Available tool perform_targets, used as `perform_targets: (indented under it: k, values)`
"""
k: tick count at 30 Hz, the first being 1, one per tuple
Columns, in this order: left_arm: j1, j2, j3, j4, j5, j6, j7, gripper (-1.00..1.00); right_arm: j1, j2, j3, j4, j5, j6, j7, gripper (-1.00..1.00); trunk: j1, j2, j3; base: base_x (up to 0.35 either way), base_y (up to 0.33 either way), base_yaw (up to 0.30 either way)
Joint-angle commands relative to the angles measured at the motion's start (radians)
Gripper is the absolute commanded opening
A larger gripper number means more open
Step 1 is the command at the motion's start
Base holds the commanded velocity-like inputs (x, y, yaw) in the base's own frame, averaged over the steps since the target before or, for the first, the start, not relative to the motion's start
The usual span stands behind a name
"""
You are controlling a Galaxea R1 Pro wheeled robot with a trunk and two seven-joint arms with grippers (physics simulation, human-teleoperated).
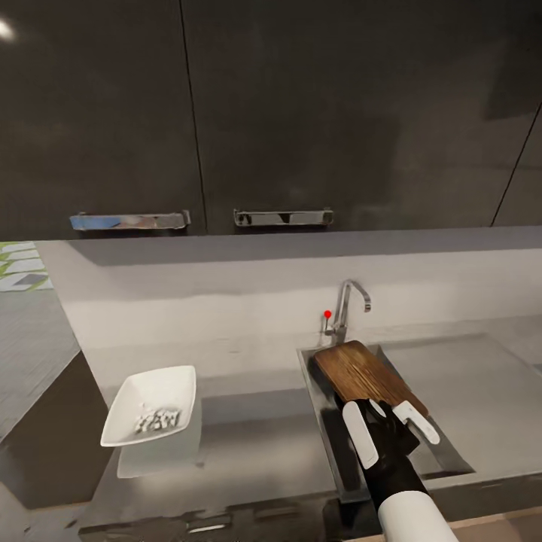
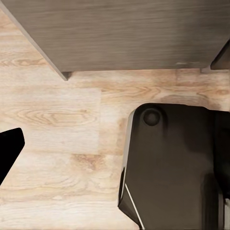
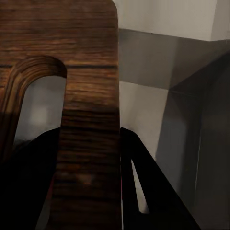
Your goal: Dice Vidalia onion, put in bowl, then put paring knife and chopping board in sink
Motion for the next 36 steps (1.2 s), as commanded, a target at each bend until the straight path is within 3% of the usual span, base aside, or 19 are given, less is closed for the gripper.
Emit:
perform_targets:
  k: [1, 8, 36]
  values:
    - [0.0, 0.0, -0.008, -0.002, 0.006, -0.001, 0.004, 1.0, -0.001, 0.001, -0.001, -0.002, -0.012, 0.006, -0.003, -1.0, 0.001, -0.002, -0.004, 0.015, 0.0, 0.0]
    - [0.0, 0.0, -0.008, -0.002, 0.006, -0.001, 0.004, 1.0, -0.001, 0.001, -0.001, -0.001, -0.039, 0.006, -0.002, -1.0, 0.001, -0.002, -0.015, 0.003, 0.0, 0.0]
    - [0.0, -0.001, -0.008, -0.002, 0.006, -0.001, 0.004, 1.0, -0.001, 0.001, 0.0, 0.002, -0.041, 0.002, -0.001, -1.0, 0.001, -0.002, -0.059, 0.033, -0.035, 0.0]
